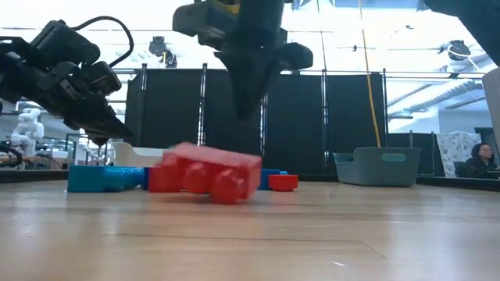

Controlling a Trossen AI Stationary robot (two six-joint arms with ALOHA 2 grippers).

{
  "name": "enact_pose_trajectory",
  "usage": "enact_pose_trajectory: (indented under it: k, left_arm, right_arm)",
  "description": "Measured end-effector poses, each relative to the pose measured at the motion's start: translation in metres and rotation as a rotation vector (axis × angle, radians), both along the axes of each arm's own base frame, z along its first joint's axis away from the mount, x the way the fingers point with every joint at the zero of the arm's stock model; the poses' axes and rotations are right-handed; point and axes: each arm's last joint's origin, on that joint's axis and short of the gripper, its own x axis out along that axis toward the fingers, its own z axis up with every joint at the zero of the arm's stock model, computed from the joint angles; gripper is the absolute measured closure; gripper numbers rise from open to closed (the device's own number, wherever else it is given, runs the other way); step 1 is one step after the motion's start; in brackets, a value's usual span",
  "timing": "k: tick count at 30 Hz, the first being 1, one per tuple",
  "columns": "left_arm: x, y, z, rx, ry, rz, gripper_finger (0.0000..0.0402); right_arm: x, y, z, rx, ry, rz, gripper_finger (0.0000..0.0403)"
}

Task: Sort blocks by size
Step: Put the large 3 stud red game piece into the blue bin

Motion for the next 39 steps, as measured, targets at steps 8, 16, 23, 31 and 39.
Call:
enact_pose_trajectory:
  k: [8, 16, 23, 31, 39]
  left_arm:
    - [0.000, 0.000, 0.000, 0.000, 0.001, 0.000, 0.0391]
    - [0.000, 0.000, 0.000, 0.000, 0.000, 0.000, 0.0391]
    - [0.000, 0.000, 0.000, 0.010, 0.000, -0.005, 0.0391]
    - [0.000, 0.000, 0.000, 0.020, 0.002, -0.008, 0.0391]
    - [0.000, 0.000, 0.000, 0.024, 0.002, -0.009, 0.0391]
  right_arm:
    - [0.007, 0.018, 0.002, 0.049, -0.069, 0.203, 0.0402]
    - [0.016, 0.029, 0.001, 0.241, -0.115, 0.453, 0.0315]
    - [0.022, 0.043, -0.037, 0.219, -0.052, 0.453, 0.0171]
    - [0.025, 0.036, -0.065, 0.058, 0.031, 0.385, 0.0081]
    - [0.025, 0.040, -0.060, 0.107, 0.022, 0.417, 0.0071]
